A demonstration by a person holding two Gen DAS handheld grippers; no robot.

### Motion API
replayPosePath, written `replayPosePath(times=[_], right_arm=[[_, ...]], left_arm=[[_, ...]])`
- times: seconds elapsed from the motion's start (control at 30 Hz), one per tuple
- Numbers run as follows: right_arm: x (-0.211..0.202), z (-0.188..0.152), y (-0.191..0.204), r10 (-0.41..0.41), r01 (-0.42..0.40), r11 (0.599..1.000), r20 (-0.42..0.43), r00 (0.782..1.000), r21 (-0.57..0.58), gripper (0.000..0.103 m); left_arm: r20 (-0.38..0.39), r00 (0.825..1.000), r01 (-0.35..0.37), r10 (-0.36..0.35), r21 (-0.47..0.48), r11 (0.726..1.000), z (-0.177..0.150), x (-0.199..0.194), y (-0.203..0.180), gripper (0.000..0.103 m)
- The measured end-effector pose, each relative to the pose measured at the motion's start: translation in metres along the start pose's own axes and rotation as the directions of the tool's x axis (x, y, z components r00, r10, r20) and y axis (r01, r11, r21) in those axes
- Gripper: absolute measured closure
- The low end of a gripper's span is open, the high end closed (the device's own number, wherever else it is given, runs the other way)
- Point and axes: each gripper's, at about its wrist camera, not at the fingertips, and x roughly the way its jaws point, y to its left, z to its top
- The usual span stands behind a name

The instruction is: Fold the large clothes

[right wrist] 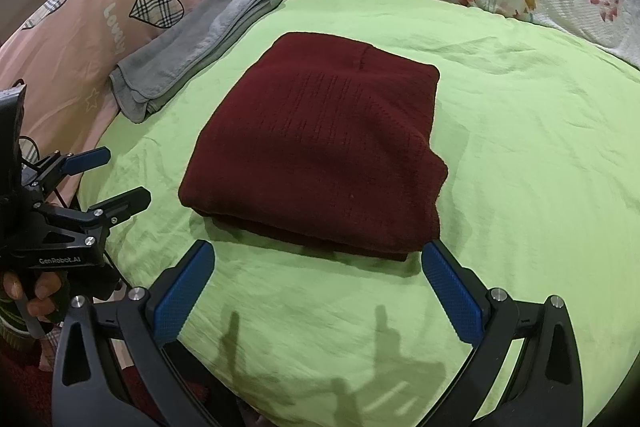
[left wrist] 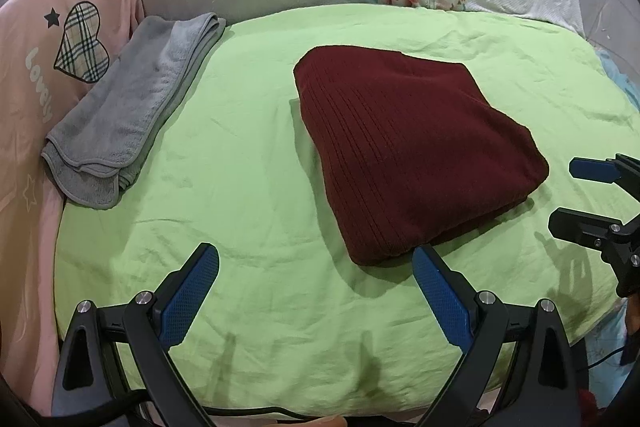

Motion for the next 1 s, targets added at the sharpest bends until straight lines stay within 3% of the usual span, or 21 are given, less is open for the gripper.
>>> replayPosePath(times=[1.0], right_arm=[[0.0006,-0.0009,0.0063,-0.002,0.002,1.000,0.002,1.000,0.002,0.000]], left_arm=[[0.005,1.000,0.001,-0.001,-0.018,1.000,-0.0011,-0.0048,-0.0054,0.005]])
